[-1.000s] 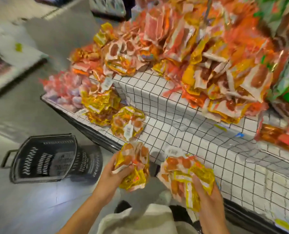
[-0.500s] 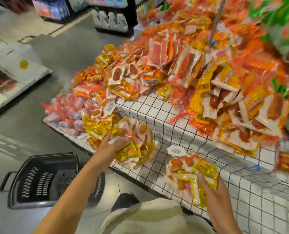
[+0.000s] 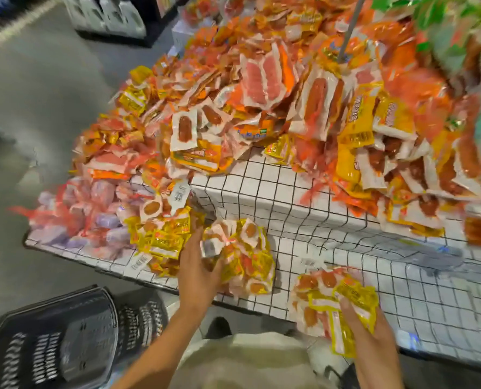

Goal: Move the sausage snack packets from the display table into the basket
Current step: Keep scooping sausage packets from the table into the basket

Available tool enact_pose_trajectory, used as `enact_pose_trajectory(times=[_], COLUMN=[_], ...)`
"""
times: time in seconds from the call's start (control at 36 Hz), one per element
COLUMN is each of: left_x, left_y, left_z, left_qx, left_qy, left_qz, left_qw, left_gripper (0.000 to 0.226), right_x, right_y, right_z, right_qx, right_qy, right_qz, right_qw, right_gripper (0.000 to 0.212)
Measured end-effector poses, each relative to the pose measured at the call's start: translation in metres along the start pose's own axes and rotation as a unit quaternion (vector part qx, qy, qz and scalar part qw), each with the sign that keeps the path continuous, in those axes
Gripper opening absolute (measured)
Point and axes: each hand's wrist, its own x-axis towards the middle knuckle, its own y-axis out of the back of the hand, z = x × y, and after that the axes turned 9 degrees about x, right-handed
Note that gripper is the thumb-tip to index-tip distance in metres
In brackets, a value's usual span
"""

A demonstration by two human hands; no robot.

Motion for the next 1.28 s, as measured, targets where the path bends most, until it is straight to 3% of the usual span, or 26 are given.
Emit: enact_pose_trajectory(times=[0.14, 0.22, 0.33, 0.44, 0.5, 0.61, 0.72, 0.81, 1.0, 1.28], left_x=[0.000, 0.001, 0.006, 0.013, 0.015, 0.012, 0.005, 0.004, 0.014, 0.022], left_y=[0.013, 0.023, 0.044, 0.067, 0.073, 0.064, 0.028, 0.010, 0.004, -0.003], left_z=[-0.012, -0.014, -0.010, -0.003, -0.003, -0.009, -0.026, -0.037, -0.043, -0.056], left_qx=[0.040, 0.017, -0.016, -0.059, -0.073, -0.069, 0.044, 0.110, 0.115, 0.134], left_qy=[-0.176, -0.223, -0.225, -0.193, -0.191, -0.229, -0.309, -0.330, -0.320, -0.319], left_qz=[0.008, -0.010, 0.000, 0.037, 0.055, 0.042, -0.074, -0.111, -0.124, -0.152], left_qw=[0.984, 0.975, 0.974, 0.979, 0.977, 0.970, 0.947, 0.931, 0.932, 0.926], left_gripper=[0.048, 0.047, 0.043, 0.039, 0.041, 0.044, 0.058, 0.058, 0.061, 0.065], right_x=[-0.027, -0.041, -0.052, -0.037, -0.018, 0.030, 0.049, 0.053, 0.042, 0.031], right_y=[-0.034, -0.061, -0.094, -0.122, -0.137, -0.162, -0.168, -0.163, -0.158, -0.149], right_z=[-0.013, -0.030, -0.051, -0.057, -0.046, 0.005, 0.046, 0.057, 0.065, 0.066], right_qx=[-0.038, -0.068, -0.016, -0.034, -0.023, -0.114, -0.181, -0.194, -0.181, -0.195], right_qy=[0.053, 0.088, 0.074, 0.092, 0.066, 0.059, 0.107, 0.135, 0.107, 0.105], right_qz=[-0.007, -0.053, -0.147, -0.175, -0.204, -0.238, -0.227, -0.211, -0.213, -0.204], right_qw=[0.998, 0.992, 0.986, 0.980, 0.976, 0.963, 0.951, 0.949, 0.954, 0.954], right_gripper=[0.041, 0.034, 0.034, 0.039, 0.032, 0.029, 0.039, 0.044, 0.052, 0.048])
